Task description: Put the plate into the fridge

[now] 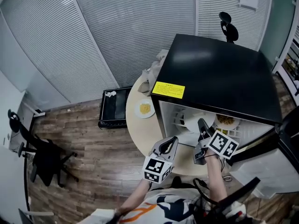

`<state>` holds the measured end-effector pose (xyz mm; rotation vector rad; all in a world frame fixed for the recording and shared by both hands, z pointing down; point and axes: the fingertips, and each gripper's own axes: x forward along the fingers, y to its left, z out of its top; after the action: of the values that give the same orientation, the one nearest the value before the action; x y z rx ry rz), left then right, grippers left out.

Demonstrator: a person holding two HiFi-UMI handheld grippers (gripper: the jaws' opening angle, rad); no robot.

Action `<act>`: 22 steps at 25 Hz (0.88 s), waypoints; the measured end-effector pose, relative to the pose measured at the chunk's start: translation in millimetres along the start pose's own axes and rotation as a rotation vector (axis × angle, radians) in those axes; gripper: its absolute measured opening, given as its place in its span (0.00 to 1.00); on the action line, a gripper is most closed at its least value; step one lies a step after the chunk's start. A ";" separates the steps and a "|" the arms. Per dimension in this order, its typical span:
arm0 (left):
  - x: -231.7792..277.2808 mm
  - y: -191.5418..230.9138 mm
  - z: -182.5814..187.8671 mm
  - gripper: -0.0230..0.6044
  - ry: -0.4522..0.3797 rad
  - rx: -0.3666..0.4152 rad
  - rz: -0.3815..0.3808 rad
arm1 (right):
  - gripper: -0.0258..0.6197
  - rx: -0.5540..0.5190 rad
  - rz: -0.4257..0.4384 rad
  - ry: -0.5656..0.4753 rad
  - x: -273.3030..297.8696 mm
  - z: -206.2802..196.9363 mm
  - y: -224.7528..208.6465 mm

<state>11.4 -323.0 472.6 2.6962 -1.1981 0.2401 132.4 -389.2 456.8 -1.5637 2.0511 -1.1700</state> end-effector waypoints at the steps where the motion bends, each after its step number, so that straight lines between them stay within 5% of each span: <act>1: 1.3 0.0 -0.1 0.06 0.001 0.000 -0.002 | 0.08 -0.027 -0.008 0.007 1.9 0.7 -0.7; 7: 6.1 0.9 0.4 0.06 0.008 0.006 -0.006 | 0.13 -0.226 -0.076 0.016 7.2 3.8 -0.4; 11: 7.5 3.4 1.1 0.06 0.007 0.006 -0.004 | 0.38 -0.351 -0.147 0.077 12.1 -5.5 -3.6; 16: 5.9 4.6 0.4 0.06 0.011 0.007 -0.002 | 0.45 -0.504 -0.237 0.151 12.3 -14.6 -11.6; 22: 0.6 10.4 -2.9 0.06 0.016 0.000 0.016 | 0.47 -0.296 -0.196 0.123 3.0 -16.8 -11.8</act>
<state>3.9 -329.6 476.6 2.6803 -1.2148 0.2639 127.9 -385.7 476.8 -1.9100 2.2786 -1.0895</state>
